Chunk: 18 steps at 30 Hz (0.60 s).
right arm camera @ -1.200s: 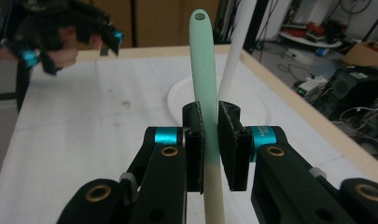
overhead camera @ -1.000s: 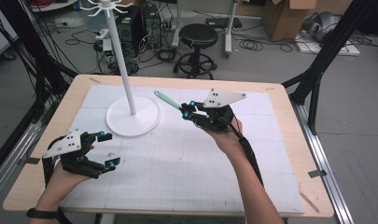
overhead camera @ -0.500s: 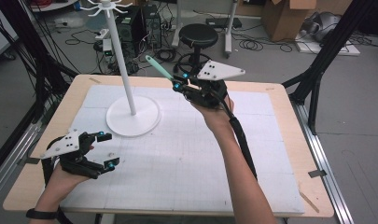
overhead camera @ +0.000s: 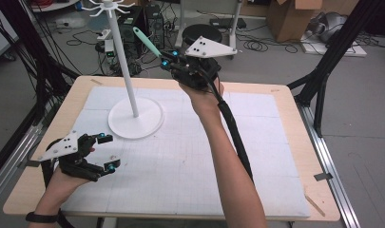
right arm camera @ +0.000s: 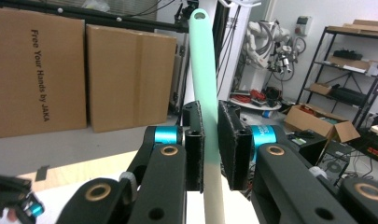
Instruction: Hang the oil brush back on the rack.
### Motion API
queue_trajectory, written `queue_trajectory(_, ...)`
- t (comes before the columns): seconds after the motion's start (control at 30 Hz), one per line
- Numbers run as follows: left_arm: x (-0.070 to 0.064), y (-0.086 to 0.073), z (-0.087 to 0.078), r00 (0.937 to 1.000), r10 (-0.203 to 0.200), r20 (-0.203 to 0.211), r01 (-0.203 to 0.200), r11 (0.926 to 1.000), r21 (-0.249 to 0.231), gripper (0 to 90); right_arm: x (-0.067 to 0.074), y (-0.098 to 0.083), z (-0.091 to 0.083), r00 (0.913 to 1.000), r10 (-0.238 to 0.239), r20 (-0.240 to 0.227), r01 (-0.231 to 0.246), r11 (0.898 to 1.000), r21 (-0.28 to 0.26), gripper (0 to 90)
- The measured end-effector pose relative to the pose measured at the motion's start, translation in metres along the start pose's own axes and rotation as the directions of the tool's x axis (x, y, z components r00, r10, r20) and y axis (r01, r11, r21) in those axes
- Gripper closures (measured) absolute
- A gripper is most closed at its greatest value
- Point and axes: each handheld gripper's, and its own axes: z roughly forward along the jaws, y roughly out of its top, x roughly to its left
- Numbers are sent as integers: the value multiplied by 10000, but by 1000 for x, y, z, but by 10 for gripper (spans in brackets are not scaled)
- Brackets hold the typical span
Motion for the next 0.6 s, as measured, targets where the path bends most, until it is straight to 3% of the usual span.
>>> queue_trajectory(0.4, 0, 1, -2, 10000, 13, 87, -12, 9999, -139, 115, -1, 18, 16, 9987, 282, 433, -262, 9986, -466, 817)
queue_trajectory(0.6, 0, 1, -3, 9999, -19, 118, 21, 9998, -175, 116, -2, 17, 23, 9968, 582, 555, -549, 9967, -596, 817)
